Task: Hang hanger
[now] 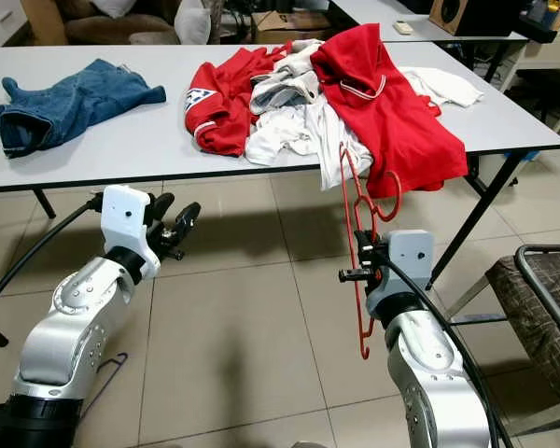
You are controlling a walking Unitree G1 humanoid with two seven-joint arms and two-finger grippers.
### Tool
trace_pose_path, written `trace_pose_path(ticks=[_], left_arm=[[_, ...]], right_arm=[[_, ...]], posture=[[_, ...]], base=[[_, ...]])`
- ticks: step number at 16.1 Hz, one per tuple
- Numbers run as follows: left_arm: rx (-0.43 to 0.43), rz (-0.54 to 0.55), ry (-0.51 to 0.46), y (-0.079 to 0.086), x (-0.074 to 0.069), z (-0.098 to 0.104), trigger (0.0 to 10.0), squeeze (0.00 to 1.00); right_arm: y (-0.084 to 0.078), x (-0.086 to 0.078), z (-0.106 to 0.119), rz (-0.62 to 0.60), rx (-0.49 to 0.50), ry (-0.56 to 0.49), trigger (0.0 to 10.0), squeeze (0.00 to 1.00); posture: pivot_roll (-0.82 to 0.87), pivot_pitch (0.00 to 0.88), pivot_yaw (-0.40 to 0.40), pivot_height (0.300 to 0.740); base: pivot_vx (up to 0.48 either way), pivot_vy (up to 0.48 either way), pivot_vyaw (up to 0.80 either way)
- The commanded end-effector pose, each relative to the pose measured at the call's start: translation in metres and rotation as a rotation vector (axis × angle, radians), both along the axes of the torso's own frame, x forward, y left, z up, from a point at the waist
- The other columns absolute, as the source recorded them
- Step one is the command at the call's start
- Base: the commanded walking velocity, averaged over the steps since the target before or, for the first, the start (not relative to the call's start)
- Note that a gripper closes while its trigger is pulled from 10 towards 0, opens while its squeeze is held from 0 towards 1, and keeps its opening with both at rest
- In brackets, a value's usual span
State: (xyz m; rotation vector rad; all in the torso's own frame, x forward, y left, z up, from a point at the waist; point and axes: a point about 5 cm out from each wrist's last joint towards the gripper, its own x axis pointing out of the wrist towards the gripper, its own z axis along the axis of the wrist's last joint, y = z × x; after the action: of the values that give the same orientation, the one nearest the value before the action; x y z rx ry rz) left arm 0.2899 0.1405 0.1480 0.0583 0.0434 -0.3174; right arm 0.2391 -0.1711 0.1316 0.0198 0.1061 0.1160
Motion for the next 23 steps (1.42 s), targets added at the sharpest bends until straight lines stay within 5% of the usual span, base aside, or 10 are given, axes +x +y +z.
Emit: trace_pose_path(ticks=[1, 3, 5, 6, 7, 9, 11, 18, 20, 23], left_arm=[[0.005, 0.002, -0.016, 0.0, 0.0, 0.003, 10.0, 0.0], [0.005, 0.002, -0.018, -0.001, -0.001, 0.003, 10.0, 0.0], [0.01, -0.005, -0.019, -0.001, -0.002, 0.003, 10.0, 0.0], [0.011, -0.005, -0.019, -0.001, -0.002, 0.003, 10.0, 0.0], [0.01, -0.006, -0.017, -0.002, -0.002, 0.003, 10.0, 0.0], [0.011, -0.009, -0.016, -0.002, -0.002, 0.002, 10.0, 0.0], [0.013, -0.013, -0.014, -0.003, -0.002, 0.002, 10.0, 0.0], [0.004, -0.004, 0.009, -0.003, -0.002, 0.0, 10.0, 0.0], [0.004, -0.002, 0.021, -0.003, -0.002, -0.001, 10.0, 0.0], [0.016, -0.043, 0.001, -0.007, -0.002, 0.001, 10.0, 0.0]], right_arm=[[0.0, 0.003, 0.005, 0.023, 0.0, -0.036, 0.0, 0.0], [-0.003, 0.004, 0.0, -0.002, -0.015, -0.002, 6.4, 0.0], [-0.002, 0.005, -0.001, -0.002, -0.016, -0.012, 0.0, 0.0], [-0.002, 0.005, -0.003, -0.01, -0.017, 0.0, 9.6, 0.0], [0.001, 0.006, -0.004, 0.02, 0.011, -0.021, 0.0, 0.0], [-0.002, 0.005, -0.008, 0.006, -0.012, 0.002, 7.2, 0.0], [-0.002, 0.007, -0.008, 0.027, 0.009, -0.029, 0.0, 0.0], [-0.009, 0.008, -0.02, 0.02, 0.007, -0.011, 0.0, 0.0], [-0.01, 0.006, -0.02, 0.009, -0.002, 0.006, 10.0, 0.0], [-0.008, 0.004, -0.015, 0.005, -0.012, -0.002, 10.0, 0.0]], posture=[[-0.17, 0.022, -0.037, 0.74], [-0.17, 0.024, -0.039, 0.74], [-0.17, 0.028, -0.039, 0.74], [-0.17, 0.029, -0.039, 0.74], [-0.17, 0.031, -0.04, 0.74], [-0.17, 0.034, -0.039, 0.74], [-0.17, 0.034, -0.04, 0.74], [-0.17, 0.037, -0.043, 0.74], [-0.17, 0.038, -0.043, 0.74], [-0.17, 0.039, -0.041, 0.74]], base=[[0.0, 0.0, 0.0], [0.0, 0.0, 0.0], [0.0, 0.0, 0.0], [0.0, 0.0, 0.0], [0.0, 0.0, 0.0], [0.0, 0.0, 0.0], [0.0, 0.0, 0.0], [0.0, 0.0, 0.0], [0.0, 0.0, 0.0], [0.0, 0.0, 0.0]])
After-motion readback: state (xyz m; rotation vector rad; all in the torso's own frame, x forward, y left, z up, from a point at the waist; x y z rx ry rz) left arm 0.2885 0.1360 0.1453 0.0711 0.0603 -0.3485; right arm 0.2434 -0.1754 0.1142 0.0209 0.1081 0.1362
